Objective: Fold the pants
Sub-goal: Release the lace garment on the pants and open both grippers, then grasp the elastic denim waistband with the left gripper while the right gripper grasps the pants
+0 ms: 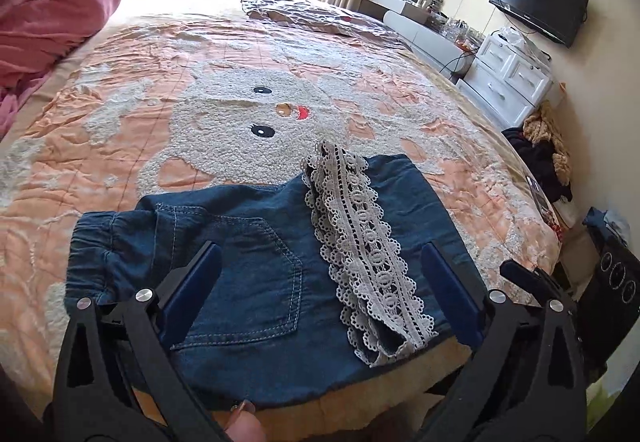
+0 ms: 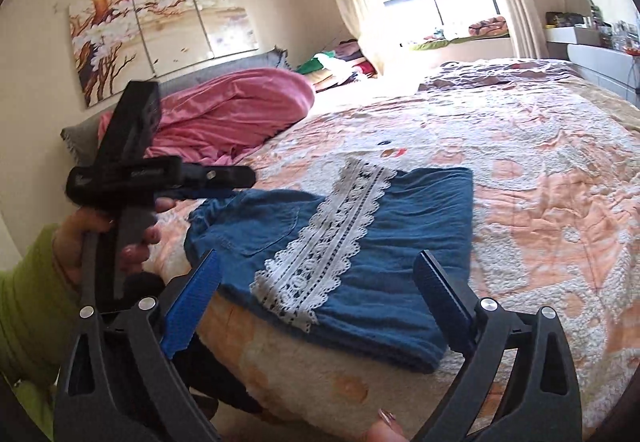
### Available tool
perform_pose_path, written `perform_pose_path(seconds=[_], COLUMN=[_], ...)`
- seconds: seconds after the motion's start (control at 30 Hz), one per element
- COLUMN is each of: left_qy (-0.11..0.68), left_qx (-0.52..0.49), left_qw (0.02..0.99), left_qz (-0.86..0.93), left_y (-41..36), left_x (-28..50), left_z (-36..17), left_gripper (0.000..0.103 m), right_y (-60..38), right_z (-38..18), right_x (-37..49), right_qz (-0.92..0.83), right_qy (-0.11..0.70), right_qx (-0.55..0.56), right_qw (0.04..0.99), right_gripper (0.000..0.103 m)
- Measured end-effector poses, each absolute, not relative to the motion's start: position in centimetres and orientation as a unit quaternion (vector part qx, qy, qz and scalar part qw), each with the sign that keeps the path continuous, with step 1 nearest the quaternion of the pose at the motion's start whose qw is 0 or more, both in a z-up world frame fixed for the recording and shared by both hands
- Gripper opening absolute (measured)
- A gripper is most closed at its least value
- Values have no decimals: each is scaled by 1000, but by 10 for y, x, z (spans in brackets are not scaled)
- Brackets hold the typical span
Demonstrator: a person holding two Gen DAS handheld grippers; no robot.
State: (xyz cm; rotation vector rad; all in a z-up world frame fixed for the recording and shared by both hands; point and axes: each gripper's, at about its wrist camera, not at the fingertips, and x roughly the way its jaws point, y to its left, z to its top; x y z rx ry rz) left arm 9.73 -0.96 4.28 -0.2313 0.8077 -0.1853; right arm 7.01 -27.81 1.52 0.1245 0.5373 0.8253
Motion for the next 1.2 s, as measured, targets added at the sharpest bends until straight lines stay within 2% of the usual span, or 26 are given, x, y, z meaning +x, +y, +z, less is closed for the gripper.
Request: perform_pose_path(seconds=[0.3,0.73,1.2], left_qy=[380,379,395], left_qx=[-122,-147,-190], left_qw=[914,913,899], left_qz=[-72,-30,22], left_y=[-3,41,103], left_x=[73,41,13], left_z=[45,36,16], left_gripper=[93,93,93], right_y=[-285,-258,-155], right_z=[20,30,47], right_x=[73,72,108], right_qz=[358,327,385], right_qy=[261,282,320], right_qx=[73,34,-38], right_qw=[894,901,865], right_gripper=[98,98,98])
